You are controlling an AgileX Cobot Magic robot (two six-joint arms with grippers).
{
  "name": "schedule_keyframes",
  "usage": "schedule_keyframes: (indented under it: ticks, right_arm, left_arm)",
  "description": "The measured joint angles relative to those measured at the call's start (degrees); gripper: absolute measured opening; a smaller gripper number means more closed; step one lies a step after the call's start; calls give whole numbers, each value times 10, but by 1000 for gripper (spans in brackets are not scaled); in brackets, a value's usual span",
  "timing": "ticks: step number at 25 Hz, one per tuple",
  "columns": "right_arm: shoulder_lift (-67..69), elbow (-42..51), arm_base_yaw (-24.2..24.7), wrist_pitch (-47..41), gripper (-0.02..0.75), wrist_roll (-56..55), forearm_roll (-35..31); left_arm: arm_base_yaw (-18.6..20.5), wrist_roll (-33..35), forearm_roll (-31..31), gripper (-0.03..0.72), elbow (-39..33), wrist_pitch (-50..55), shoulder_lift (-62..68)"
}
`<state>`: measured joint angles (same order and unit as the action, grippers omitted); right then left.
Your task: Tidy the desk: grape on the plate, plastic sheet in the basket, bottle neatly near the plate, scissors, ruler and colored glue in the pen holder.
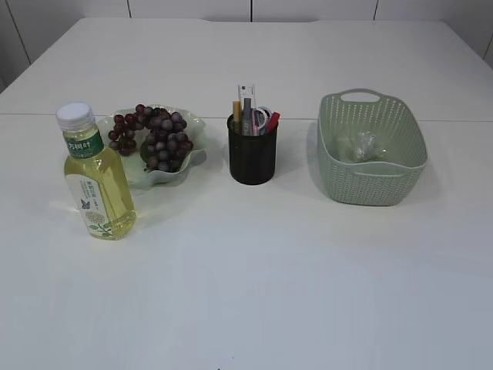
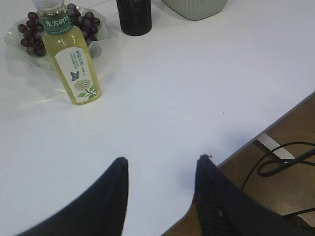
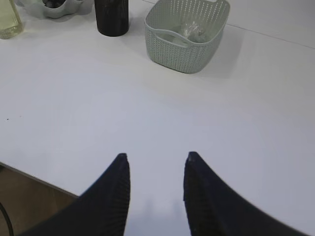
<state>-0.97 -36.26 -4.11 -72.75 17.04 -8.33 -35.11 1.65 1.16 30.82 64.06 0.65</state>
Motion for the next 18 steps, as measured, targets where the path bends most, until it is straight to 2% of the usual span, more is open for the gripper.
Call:
schedule_keyframes:
  ticks: [8,18]
  right_arm:
    - [-1,67,0,38,305,3,-5]
    - [-1,72,0,58,305,-6,-2]
  left_arm:
    - [0,9,-5,332,-5,-4,0]
    - [0,9,-6,317,-5,-4,0]
